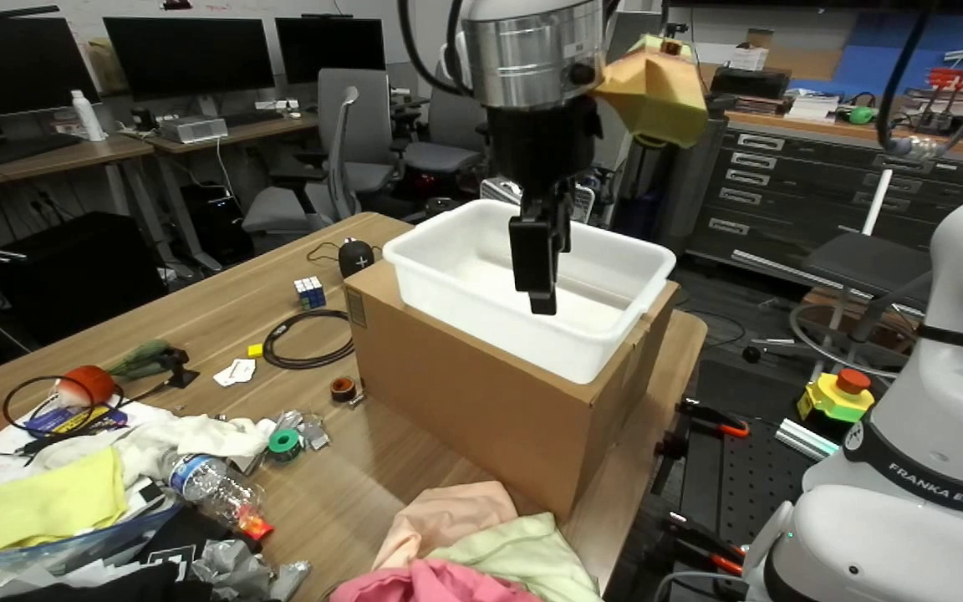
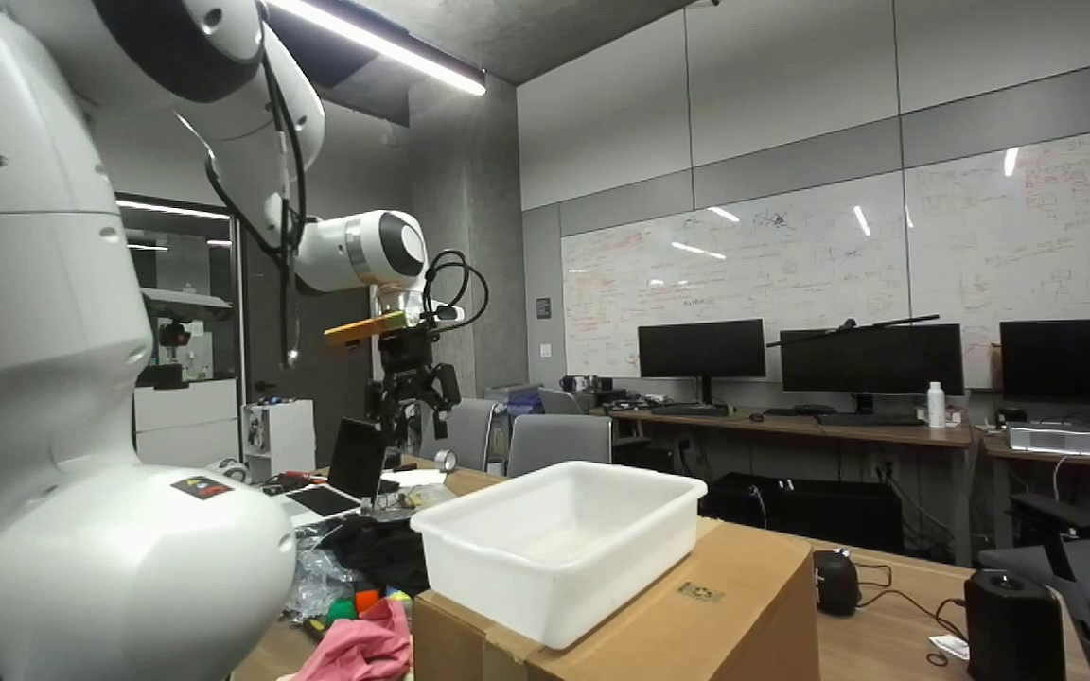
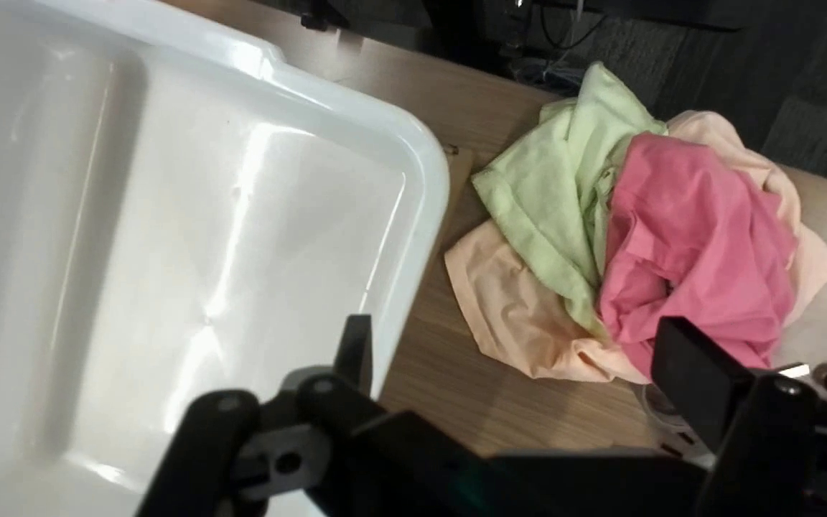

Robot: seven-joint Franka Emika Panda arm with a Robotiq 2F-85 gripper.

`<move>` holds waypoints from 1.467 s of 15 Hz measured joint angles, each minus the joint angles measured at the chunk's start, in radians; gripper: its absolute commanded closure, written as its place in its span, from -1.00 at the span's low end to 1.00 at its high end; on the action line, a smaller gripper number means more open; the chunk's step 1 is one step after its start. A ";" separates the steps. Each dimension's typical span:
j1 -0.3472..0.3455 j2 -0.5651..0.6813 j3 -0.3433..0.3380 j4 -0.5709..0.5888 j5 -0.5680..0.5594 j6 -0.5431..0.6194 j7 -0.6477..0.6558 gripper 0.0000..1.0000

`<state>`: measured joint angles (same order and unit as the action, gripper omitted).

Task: Remove the towels and t-shirts from the white storage bin

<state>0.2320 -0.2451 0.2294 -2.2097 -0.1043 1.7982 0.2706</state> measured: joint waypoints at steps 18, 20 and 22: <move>-0.195 -0.476 -0.027 -0.461 0.011 0.329 0.257 -1.00; -0.195 -0.479 -0.027 -0.468 0.011 0.321 0.250 -1.00; -0.196 -0.479 -0.027 -0.471 0.011 0.322 0.247 -1.00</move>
<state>0.0365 -0.7240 0.2028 -2.6807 -0.0933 2.1202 0.5175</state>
